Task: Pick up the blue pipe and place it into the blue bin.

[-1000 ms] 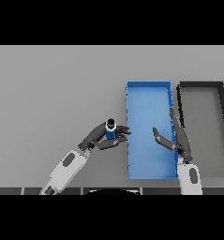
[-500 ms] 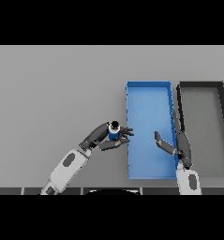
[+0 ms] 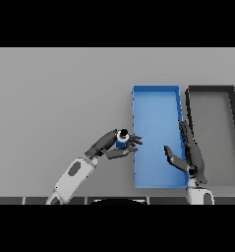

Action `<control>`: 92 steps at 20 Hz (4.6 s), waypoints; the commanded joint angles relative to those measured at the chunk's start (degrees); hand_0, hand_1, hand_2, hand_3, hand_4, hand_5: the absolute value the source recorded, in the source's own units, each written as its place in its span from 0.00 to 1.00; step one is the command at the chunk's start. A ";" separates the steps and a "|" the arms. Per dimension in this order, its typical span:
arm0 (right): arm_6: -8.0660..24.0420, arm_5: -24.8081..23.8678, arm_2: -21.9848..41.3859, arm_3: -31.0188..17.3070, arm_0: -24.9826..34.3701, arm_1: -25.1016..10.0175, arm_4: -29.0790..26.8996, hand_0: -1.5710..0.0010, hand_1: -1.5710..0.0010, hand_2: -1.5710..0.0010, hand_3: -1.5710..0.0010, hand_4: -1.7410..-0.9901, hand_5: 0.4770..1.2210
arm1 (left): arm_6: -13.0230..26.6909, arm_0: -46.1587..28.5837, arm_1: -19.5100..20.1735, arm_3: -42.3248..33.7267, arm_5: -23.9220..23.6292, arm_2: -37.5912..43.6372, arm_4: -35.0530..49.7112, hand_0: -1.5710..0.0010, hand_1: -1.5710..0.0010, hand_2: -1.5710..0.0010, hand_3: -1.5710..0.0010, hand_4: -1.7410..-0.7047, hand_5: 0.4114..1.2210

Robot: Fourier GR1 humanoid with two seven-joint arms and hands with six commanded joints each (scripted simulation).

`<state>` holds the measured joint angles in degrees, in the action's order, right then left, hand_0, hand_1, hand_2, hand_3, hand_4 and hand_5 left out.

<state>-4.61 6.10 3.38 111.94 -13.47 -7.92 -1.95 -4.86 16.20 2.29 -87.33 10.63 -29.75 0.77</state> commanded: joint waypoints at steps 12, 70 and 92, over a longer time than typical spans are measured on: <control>22.27 11.77 8.07 6.93 23.52 -11.21 -12.46 1.00 1.00 0.97 1.00 0.59 0.11 | 2.64 0.81 -1.23 -0.07 2.13 2.09 -2.48 0.00 0.00 0.00 0.00 0.26 1.00; 34.18 6.49 13.27 -5.37 50.75 0.09 -25.31 0.00 0.00 0.00 0.00 0.00 1.00 | 8.68 -2.52 -4.91 0.25 11.87 8.60 -11.76 0.99 0.99 0.99 0.99 0.80 0.06; 33.54 -2.06 -9.11 -22.39 52.73 -19.90 -30.50 0.00 0.00 0.00 0.00 0.00 1.00 | 9.95 -2.50 -3.32 -1.01 12.36 9.23 -11.54 1.00 1.00 1.00 1.00 0.84 0.01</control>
<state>29.00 4.07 -5.71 89.55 39.16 -27.80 -32.61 5.05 13.67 -1.00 -88.34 22.97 -20.50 -10.76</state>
